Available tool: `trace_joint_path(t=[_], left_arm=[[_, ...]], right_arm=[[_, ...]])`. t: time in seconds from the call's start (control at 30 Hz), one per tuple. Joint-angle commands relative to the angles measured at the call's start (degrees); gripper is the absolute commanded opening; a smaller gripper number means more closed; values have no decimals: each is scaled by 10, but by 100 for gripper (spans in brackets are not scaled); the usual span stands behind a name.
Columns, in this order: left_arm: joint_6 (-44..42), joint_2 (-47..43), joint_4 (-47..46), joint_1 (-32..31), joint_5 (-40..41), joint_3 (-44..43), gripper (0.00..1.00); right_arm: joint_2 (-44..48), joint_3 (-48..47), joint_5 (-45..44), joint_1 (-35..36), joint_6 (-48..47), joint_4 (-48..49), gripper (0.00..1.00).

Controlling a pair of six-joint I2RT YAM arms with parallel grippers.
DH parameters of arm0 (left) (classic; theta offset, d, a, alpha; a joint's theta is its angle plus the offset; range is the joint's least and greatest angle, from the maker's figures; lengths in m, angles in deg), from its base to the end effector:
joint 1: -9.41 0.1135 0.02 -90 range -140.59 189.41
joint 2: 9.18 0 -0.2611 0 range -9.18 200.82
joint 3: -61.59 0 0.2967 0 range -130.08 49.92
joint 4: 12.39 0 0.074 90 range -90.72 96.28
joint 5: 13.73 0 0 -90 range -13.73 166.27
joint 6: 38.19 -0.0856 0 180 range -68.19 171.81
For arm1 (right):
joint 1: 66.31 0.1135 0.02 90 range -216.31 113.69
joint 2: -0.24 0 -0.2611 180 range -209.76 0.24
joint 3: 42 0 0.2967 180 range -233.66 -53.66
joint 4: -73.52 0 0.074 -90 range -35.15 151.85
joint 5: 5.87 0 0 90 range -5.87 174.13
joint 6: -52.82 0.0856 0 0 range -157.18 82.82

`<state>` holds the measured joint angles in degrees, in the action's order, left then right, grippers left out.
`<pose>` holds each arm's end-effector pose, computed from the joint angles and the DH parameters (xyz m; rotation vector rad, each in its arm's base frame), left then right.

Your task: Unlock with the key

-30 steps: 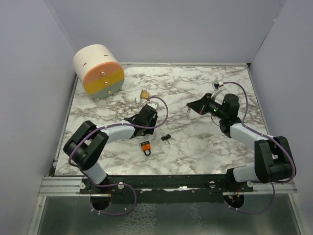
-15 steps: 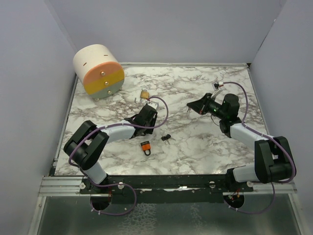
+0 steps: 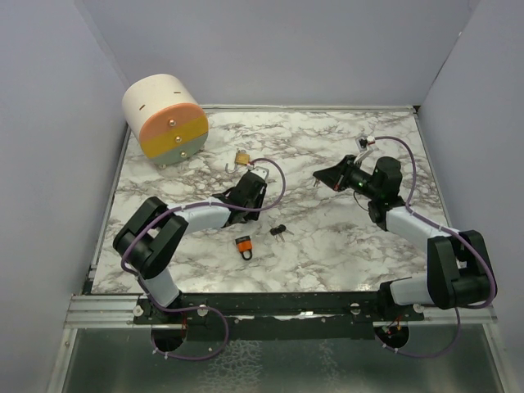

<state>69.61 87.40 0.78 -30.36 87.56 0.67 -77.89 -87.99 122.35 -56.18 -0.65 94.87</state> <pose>0.3143 -0.2398 0.0810 0.3717 2.3849 -0.2273 0.3414 0.1148 0.1847 -0.0912 1.8676 1.1608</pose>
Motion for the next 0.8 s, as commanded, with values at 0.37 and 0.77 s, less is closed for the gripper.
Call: trace_joint_path(t=[0.37, 0.77], left_arm=[[-8, 41, 52, 0, -27, 15, 55], [-6, 38, 50, 0, -29, 23, 24]], right_arm=[[-1, -10, 7, 2, -6, 8, 1], [-4, -14, 8, 2, -6, 8, 1]])
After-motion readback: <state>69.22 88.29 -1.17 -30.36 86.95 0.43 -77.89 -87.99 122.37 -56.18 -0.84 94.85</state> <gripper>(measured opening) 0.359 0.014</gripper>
